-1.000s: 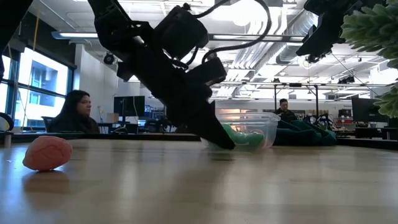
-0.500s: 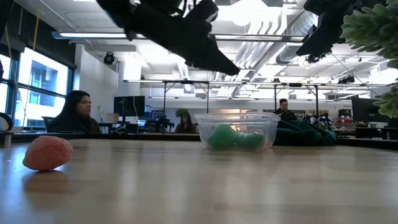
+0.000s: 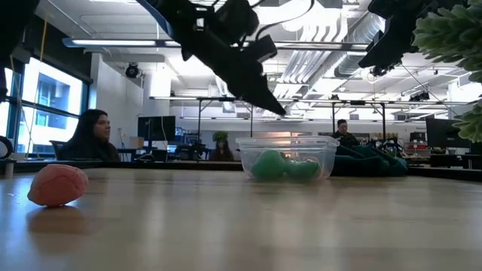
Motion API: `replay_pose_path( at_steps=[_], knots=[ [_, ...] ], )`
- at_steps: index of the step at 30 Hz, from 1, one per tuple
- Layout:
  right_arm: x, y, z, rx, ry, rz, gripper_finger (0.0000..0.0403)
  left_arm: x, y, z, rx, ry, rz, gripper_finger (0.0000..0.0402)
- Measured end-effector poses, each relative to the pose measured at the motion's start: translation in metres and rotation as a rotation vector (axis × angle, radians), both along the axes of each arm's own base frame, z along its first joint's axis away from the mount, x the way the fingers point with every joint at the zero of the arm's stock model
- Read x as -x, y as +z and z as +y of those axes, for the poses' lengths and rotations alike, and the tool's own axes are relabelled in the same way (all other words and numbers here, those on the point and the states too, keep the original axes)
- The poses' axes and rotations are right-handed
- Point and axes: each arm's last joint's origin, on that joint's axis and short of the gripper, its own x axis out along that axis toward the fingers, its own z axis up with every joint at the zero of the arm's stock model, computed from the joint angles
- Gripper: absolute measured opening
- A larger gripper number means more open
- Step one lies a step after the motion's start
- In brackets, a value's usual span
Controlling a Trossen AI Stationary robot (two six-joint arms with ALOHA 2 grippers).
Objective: Pick and placing Produce into tupperware
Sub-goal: Put the pink peach into the transparent bin
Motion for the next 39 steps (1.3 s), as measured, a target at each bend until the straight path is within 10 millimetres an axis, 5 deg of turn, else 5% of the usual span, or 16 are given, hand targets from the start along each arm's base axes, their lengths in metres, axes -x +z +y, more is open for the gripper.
replay_pose_path(
  at_steps=[16,22,28,39],
  knots=[
    [0.0,0.0,0.0,0.0,0.0,-0.001,0.0024,0.003,-0.004,-0.003,0.029,-0.043,0.062,0.0142],
    [0.0,0.0,0.0,0.0,0.0,0.0,0.0024,0.024,0.029,-0.017,0.072,-0.087,0.097,0.0119],
    [0.0,0.0,0.0,0.001,0.0,-0.001,0.0024,0.05,0.054,-0.061,0.055,-0.086,0.249,0.0068],
    [0.0,0.0,0.0,0.0,0.0,-0.001,0.0024,0.076,0.031,-0.179,0.072,-0.03,0.447,0.0002]
  ],
)
